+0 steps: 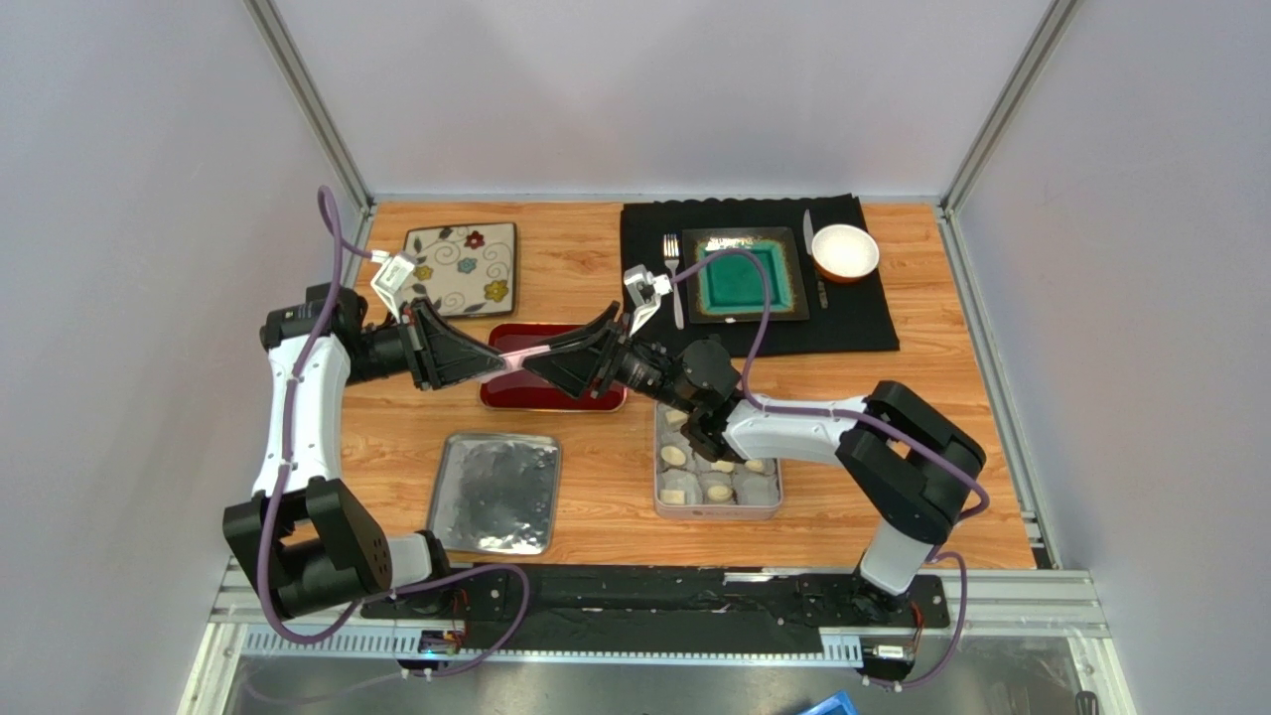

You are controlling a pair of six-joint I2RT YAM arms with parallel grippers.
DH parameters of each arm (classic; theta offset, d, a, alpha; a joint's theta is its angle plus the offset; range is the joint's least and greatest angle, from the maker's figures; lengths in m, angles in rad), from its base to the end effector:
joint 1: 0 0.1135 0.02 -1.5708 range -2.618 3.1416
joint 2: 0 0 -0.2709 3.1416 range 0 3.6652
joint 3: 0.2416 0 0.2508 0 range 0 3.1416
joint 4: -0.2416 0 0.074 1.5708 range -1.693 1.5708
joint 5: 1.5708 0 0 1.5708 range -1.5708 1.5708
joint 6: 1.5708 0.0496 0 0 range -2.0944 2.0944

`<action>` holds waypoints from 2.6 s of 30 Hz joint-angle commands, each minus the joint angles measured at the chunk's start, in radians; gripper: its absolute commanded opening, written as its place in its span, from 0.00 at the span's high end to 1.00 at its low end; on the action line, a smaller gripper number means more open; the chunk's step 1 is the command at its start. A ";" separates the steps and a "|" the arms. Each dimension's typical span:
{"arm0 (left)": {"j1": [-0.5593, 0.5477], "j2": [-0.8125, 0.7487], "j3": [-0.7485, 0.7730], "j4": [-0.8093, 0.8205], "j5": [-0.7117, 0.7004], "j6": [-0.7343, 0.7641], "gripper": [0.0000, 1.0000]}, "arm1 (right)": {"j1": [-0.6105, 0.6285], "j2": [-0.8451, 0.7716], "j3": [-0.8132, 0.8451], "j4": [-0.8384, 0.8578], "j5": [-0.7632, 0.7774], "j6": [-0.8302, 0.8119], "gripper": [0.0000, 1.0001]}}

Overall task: Pack the chocolate
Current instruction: Pick up the clamp from the center of the board.

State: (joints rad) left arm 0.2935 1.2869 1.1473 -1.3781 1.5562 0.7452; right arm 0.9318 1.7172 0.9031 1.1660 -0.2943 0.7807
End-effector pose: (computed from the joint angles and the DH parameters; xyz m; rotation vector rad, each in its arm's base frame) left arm 0.2035 0.0097 0.3245 0.4568 1.7741 -1.5427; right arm 0.2177 0.3171 0.2875 -0.3988 1.3625 1.6376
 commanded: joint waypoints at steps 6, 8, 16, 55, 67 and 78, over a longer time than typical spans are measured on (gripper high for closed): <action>0.055 0.017 0.017 -0.107 0.211 0.019 1.00 | -0.013 -0.142 -0.006 0.018 0.033 -0.077 1.00; 0.061 0.011 0.014 -0.107 0.209 0.017 1.00 | -0.014 -0.166 -0.024 0.012 0.055 -0.095 0.98; 0.065 -0.009 0.005 -0.107 0.211 0.016 1.00 | -0.013 -0.159 -0.030 0.072 0.080 -0.087 0.67; 0.088 -0.041 0.130 -0.108 0.212 -0.040 1.00 | -0.007 0.015 -0.032 0.333 0.060 0.101 0.34; 0.088 -0.021 0.160 -0.110 0.214 -0.049 1.00 | 0.001 0.065 0.033 0.340 0.081 0.173 0.35; 0.088 0.043 0.324 -0.110 0.212 -0.035 1.00 | 0.001 0.105 0.069 0.343 0.126 0.295 0.40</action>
State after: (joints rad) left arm 0.3748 1.3140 1.4101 -1.3655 1.4750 0.6971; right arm 0.9237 1.8275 0.9432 1.2842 -0.2058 1.0321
